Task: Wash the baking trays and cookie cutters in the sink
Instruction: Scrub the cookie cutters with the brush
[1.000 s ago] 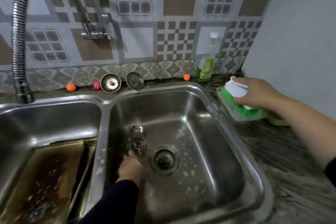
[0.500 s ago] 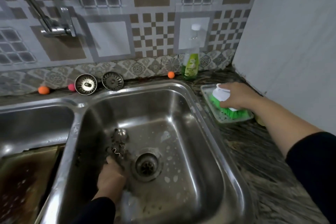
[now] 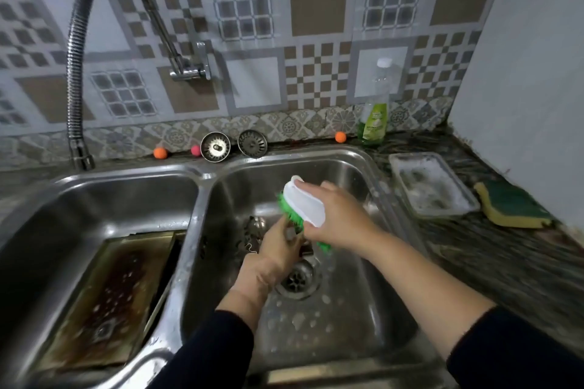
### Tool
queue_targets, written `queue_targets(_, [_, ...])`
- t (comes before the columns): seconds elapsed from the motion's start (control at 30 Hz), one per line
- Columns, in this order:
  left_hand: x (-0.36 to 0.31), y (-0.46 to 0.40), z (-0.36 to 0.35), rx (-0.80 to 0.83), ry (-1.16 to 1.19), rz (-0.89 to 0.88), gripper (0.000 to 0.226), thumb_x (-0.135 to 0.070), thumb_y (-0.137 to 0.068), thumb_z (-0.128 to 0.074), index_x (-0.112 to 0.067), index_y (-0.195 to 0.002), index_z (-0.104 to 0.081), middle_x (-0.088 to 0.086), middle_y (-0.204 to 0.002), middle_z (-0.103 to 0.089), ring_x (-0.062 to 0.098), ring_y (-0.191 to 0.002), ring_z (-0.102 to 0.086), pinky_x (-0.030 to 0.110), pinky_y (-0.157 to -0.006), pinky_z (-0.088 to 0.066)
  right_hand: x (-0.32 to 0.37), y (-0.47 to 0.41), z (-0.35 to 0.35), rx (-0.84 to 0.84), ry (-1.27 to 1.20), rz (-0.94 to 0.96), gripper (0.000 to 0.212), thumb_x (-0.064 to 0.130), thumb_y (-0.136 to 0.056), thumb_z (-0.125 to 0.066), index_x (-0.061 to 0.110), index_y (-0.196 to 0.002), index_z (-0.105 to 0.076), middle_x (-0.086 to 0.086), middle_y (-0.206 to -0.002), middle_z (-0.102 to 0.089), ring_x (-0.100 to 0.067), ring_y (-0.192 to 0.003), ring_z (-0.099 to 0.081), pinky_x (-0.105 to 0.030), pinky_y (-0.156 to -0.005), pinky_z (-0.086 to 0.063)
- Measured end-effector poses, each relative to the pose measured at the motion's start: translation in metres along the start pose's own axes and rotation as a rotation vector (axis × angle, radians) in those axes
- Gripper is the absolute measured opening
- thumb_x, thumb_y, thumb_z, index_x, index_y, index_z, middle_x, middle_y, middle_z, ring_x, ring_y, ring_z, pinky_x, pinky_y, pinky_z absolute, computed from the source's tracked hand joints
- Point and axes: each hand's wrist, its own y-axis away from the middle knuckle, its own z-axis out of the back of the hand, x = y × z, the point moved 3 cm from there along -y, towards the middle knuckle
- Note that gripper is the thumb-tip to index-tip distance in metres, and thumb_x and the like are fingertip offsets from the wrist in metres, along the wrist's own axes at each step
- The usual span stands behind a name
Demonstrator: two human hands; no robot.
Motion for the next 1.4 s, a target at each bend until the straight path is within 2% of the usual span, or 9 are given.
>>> queue_targets(0.07, [-0.002,0.005,0.0,-0.013,-0.034,-0.014,0.035,-0.009,-0.092,-0.059,-0.011,-0.125,-0.05,-0.005,-0.108,-0.056,0.009,-0.1,-0.054,0.008,-0.081,-0.041,0.004,-0.012,0.002,-0.042,-0.007,-0.041,0.079,0.027,-0.075,-0.067,0.037,-0.146,-0.033,0.001,-0.102,-0.044,-0.023,-0.105,-0.051,-0.027,-0.078,-0.04])
queue_targets(0.17, [0.006,0.001,0.014,-0.101,0.07,0.034,0.039,-0.01,-0.091,-0.06,-0.014,-0.128,-0.05,0.003,-0.116,-0.064,0.02,-0.107,-0.061,0.042,-0.098,-0.048,0.008,-0.005,0.004,-0.017,0.038,0.012,0.08,0.028,-0.075,-0.067,0.037,-0.146,-0.032,0.002,-0.1,-0.043,-0.022,-0.101,-0.052,-0.027,-0.075,-0.04])
queue_targets(0.33, [-0.007,0.014,0.013,-0.049,-0.006,-0.068,0.042,-0.014,-0.091,-0.061,-0.013,-0.131,-0.05,-0.002,-0.119,-0.06,0.018,-0.112,-0.059,0.029,-0.097,-0.045,0.012,-0.005,0.006,-0.04,0.086,0.022,0.08,0.029,-0.076,-0.067,0.038,-0.146,-0.031,0.001,-0.105,-0.046,-0.022,-0.101,-0.052,-0.027,-0.073,-0.038])
queue_targets(0.4, [-0.007,0.016,0.008,-0.051,0.12,-0.03,0.05,-0.027,-0.088,-0.064,-0.024,-0.135,-0.046,0.001,-0.131,-0.057,0.021,-0.114,-0.058,0.04,-0.101,-0.046,0.01,-0.016,0.017,-0.093,-0.018,-0.024,0.079,0.028,-0.075,-0.069,0.034,-0.146,-0.035,-0.003,-0.122,-0.052,-0.023,-0.113,-0.052,-0.029,-0.083,-0.043])
queue_targets(0.6, [-0.009,0.004,0.034,0.128,0.8,0.146,0.03,-0.008,-0.099,-0.044,-0.017,-0.128,-0.049,0.009,-0.109,-0.065,0.017,-0.08,-0.07,0.032,-0.062,-0.059,0.017,0.02,0.009,-0.023,0.008,0.044,0.079,0.029,-0.075,-0.067,0.042,-0.145,-0.031,0.004,-0.103,-0.047,-0.017,-0.097,-0.052,-0.026,-0.076,-0.044])
queue_targets(0.8, [-0.008,0.004,0.031,0.207,0.74,0.168,0.024,-0.009,-0.099,-0.044,-0.024,-0.112,-0.058,-0.003,-0.084,-0.074,0.012,-0.072,-0.071,0.03,-0.064,-0.06,0.014,0.008,0.01,-0.004,0.067,0.037,0.076,0.029,-0.076,-0.066,0.038,-0.145,-0.035,0.0,-0.104,-0.049,-0.021,-0.103,-0.053,-0.025,-0.077,-0.04])
queue_targets(1.0, [-0.017,0.01,0.017,0.217,0.733,0.195,0.029,-0.01,-0.099,-0.046,-0.013,-0.126,-0.054,0.0,-0.084,-0.071,0.008,-0.064,-0.068,0.026,-0.062,-0.059,0.014,0.007,0.019,-0.051,0.144,0.02,0.078,0.028,-0.075,-0.066,0.038,-0.145,-0.034,0.001,-0.102,-0.047,-0.024,-0.1,-0.055,-0.026,-0.074,-0.039])
queue_targets(1.17, [-0.014,-0.002,0.037,0.042,0.725,0.251,0.034,-0.012,-0.097,-0.051,-0.006,-0.131,-0.05,0.013,-0.115,-0.063,0.017,-0.079,-0.067,0.034,-0.067,-0.06,0.02,0.009,0.004,0.056,0.073,0.019,0.08,0.03,-0.073,-0.067,0.038,-0.144,-0.033,-0.002,-0.12,-0.053,-0.022,-0.114,-0.052,-0.031,-0.091,-0.045])
queue_targets(1.4, [0.005,-0.013,0.063,-0.277,0.429,0.285,0.04,-0.035,-0.083,-0.066,-0.014,-0.116,-0.055,0.008,-0.107,-0.067,0.032,-0.103,-0.064,0.046,-0.094,-0.051,0.046,0.013,-0.005,-0.045,0.04,0.019,0.079,0.028,-0.074,-0.066,0.038,-0.144,-0.034,0.003,-0.105,-0.049,-0.019,-0.104,-0.053,-0.025,-0.076,-0.04])
